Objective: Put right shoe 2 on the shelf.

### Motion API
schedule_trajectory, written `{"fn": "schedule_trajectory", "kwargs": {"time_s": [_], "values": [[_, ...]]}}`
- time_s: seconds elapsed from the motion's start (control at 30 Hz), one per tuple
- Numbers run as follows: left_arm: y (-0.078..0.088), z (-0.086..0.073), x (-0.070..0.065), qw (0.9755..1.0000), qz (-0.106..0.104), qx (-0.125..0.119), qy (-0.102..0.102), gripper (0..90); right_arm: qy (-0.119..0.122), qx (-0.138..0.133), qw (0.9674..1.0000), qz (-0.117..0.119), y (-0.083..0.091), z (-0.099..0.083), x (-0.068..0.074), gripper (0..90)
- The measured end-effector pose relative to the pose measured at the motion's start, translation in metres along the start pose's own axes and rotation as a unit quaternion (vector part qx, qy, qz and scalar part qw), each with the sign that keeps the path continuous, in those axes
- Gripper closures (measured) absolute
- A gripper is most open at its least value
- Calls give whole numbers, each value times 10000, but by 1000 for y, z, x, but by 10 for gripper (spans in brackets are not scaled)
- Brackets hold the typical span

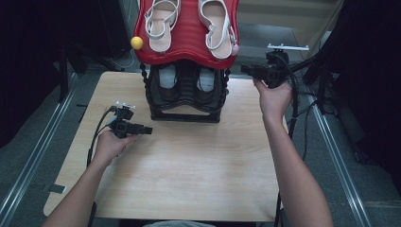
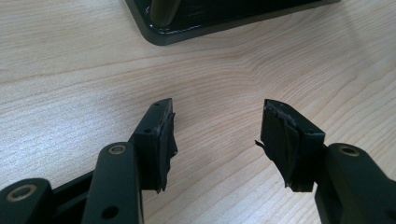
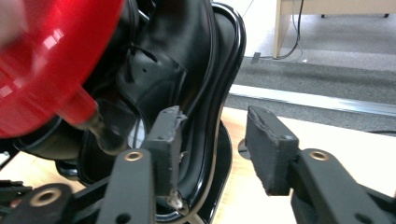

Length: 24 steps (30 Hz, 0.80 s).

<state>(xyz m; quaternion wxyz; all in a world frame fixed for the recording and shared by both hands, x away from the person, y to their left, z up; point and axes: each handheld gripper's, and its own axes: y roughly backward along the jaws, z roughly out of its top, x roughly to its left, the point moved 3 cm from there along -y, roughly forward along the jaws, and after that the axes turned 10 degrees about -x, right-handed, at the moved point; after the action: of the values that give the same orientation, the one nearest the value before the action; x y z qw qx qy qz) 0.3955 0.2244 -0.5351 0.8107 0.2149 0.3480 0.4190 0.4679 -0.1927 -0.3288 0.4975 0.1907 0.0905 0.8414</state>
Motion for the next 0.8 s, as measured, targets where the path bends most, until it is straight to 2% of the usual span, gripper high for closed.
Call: {"fn": "schedule_trajectory", "kwargs": {"time_s": [0.13,0.2,0.4,0.5,0.8], "values": [[0,0,-1,10000,-2,-8,-22,451,-19,7,10000,-19,-1,-9,-2,473],[0,0,-1,10000,16,-12,-8,450,-113,25,9999,5,-1,-14,-4,445],[0,0,0,10000,9,-11,-53,450,-228,40,9997,71,-2,-26,-9,427],[0,0,0,10000,13,-19,-67,450,-166,57,9998,23,-3,-30,-10,420],[0,0,-1,9999,11,-27,-104,450,-402,94,9991,77,-3,-56,-20,420]]}}
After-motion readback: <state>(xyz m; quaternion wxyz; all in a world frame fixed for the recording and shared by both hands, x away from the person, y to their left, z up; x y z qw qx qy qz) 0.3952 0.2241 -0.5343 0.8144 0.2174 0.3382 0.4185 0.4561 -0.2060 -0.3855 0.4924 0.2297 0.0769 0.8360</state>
